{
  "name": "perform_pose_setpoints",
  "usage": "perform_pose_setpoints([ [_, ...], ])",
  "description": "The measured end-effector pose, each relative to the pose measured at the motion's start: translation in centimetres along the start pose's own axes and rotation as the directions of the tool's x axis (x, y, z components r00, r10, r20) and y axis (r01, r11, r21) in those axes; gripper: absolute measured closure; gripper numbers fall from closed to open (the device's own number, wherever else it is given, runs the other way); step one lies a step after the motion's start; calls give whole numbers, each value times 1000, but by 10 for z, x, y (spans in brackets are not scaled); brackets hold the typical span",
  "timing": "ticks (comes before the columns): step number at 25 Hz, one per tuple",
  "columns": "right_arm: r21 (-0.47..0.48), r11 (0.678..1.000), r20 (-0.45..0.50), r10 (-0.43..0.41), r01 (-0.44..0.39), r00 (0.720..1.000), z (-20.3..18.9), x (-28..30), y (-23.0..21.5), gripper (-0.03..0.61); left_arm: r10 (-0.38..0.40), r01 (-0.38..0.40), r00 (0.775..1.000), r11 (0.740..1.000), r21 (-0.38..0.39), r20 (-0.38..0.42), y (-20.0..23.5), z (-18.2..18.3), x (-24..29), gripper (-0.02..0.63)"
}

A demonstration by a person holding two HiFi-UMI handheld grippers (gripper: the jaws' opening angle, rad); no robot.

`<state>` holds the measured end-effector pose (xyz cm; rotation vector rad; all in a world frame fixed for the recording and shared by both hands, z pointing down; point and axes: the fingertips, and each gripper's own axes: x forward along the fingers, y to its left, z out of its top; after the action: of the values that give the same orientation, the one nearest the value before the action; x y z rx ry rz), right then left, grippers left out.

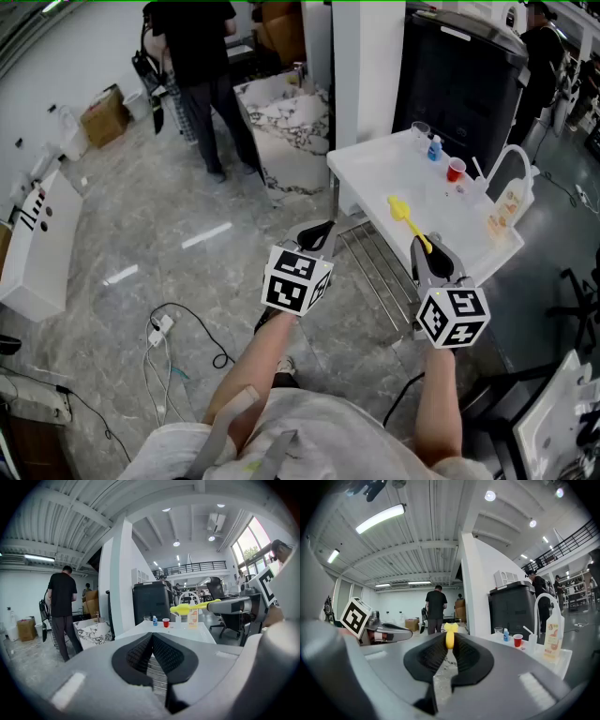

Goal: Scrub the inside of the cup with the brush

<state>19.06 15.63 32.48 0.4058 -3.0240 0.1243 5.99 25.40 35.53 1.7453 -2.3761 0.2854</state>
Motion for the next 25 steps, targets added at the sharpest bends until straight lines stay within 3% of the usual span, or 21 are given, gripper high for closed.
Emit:
perform_pose_setpoints([
  [14, 26, 1000, 12, -7, 7, 1000, -3, 11, -6, 543, -25, 25, 999, 1000, -8, 29, 9, 8, 20, 614],
  [25, 28, 994, -12, -104, 105, 994, -6, 92, -27, 543, -166, 167, 985, 986, -4, 50, 62, 15, 106, 565],
])
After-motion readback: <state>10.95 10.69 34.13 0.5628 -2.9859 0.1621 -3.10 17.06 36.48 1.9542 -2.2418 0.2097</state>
